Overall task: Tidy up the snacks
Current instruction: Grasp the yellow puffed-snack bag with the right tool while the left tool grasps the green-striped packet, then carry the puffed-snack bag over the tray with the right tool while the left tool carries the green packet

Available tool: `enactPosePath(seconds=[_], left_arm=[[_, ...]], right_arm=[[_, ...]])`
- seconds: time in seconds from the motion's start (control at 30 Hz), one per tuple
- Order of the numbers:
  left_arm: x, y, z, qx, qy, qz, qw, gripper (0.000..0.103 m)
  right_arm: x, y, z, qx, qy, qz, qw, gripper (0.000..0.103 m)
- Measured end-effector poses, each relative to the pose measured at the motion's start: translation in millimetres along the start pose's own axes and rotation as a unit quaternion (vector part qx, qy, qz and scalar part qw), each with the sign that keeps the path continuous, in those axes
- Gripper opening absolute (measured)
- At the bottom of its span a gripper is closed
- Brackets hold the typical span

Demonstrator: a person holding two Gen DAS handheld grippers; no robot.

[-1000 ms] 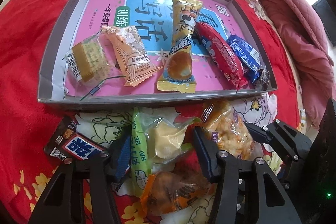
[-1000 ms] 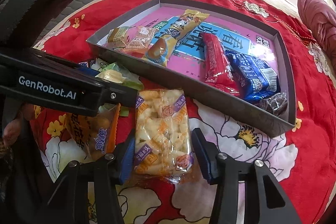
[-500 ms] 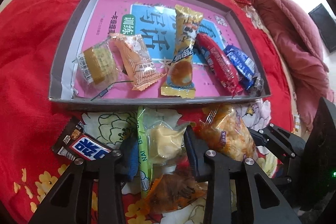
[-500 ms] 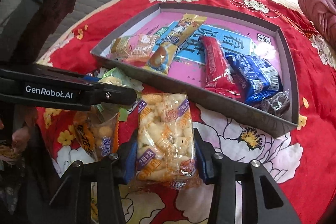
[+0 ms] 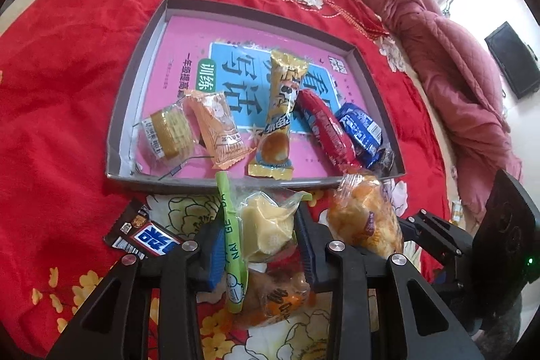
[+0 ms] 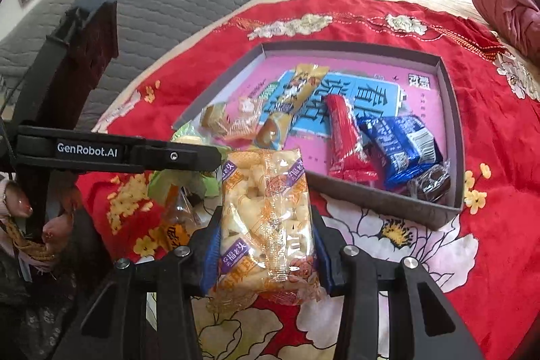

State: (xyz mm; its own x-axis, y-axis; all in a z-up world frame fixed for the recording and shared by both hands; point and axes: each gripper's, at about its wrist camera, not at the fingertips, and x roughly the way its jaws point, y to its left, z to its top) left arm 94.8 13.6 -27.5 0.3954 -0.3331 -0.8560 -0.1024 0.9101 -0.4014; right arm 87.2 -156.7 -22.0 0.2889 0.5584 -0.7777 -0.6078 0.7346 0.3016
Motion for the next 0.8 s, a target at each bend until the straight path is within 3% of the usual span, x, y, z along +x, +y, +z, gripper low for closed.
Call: enactPosePath(seconds=[0.27,0.8], left_arm=[[-13.1,-4.8,4.1,0.0,-0.017,-0.003,0.9999,0.037],[-29.4,-11.1,10.2,0.001,-0.037,-0.003,0.9993,0.037]], right_arm=[[-11.0,-7.7,5.4,0.018,-0.028,0.008,0.999,0.046],[-18.1,-13.7,9.3,0.03,-0.046,0.012,0.998,0.046]])
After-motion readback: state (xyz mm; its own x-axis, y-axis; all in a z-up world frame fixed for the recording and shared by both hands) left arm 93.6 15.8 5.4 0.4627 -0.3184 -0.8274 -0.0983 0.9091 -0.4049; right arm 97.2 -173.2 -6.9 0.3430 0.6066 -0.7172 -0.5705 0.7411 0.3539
